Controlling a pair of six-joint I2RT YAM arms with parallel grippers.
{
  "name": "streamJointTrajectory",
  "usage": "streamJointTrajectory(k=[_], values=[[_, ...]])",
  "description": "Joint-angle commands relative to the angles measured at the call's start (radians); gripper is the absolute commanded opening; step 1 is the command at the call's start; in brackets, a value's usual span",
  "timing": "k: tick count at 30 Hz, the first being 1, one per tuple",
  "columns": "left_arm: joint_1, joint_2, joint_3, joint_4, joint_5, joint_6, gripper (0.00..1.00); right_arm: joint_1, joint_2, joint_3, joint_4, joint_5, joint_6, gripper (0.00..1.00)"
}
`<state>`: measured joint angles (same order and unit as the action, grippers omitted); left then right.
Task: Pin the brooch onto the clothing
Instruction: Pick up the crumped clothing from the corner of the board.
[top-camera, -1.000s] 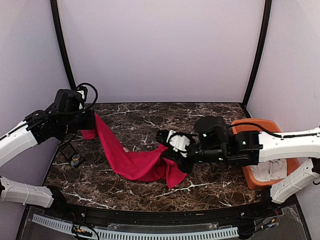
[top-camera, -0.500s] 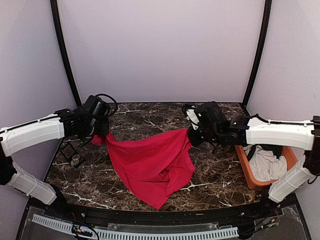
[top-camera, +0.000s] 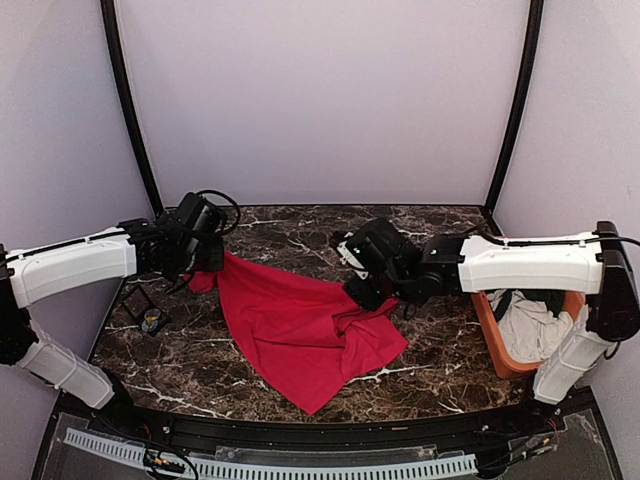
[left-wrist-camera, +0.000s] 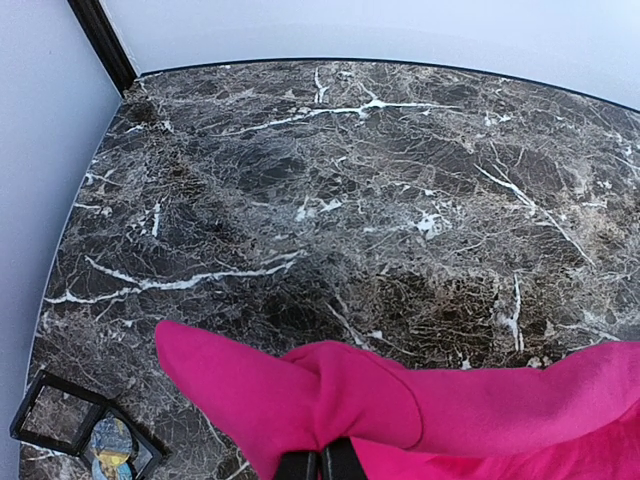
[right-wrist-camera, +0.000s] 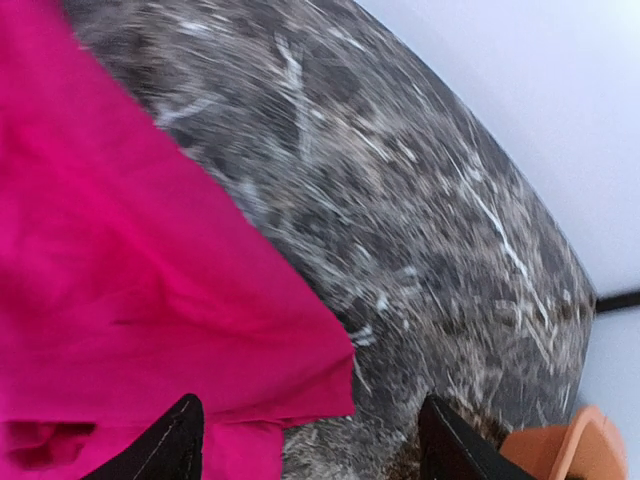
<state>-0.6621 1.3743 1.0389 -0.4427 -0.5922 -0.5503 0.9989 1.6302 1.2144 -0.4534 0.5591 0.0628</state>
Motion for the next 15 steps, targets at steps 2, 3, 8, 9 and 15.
streamJointTrajectory(k=[2,3,8,9,15], values=[[-0.004,-0.052,-0.008,-0.001,-0.023,0.003,0.01,0.25,-0.074,-0.028,0.074,-0.168,-0.237,0.73],[-0.004,-0.056,-0.009,-0.001,-0.024,0.002,0.01,0.284,-0.064,-0.026,0.074,-0.23,-0.237,0.73],[-0.005,-0.072,-0.02,-0.005,-0.022,0.0,0.01,0.433,0.022,-0.006,0.099,-0.354,-0.235,0.73],[-0.005,-0.074,-0.02,-0.008,-0.022,-0.002,0.01,0.446,0.045,0.002,0.102,-0.375,-0.228,0.73],[-0.004,-0.098,-0.03,-0.019,-0.024,-0.005,0.01,0.476,0.204,0.067,0.067,-0.377,-0.175,0.74]])
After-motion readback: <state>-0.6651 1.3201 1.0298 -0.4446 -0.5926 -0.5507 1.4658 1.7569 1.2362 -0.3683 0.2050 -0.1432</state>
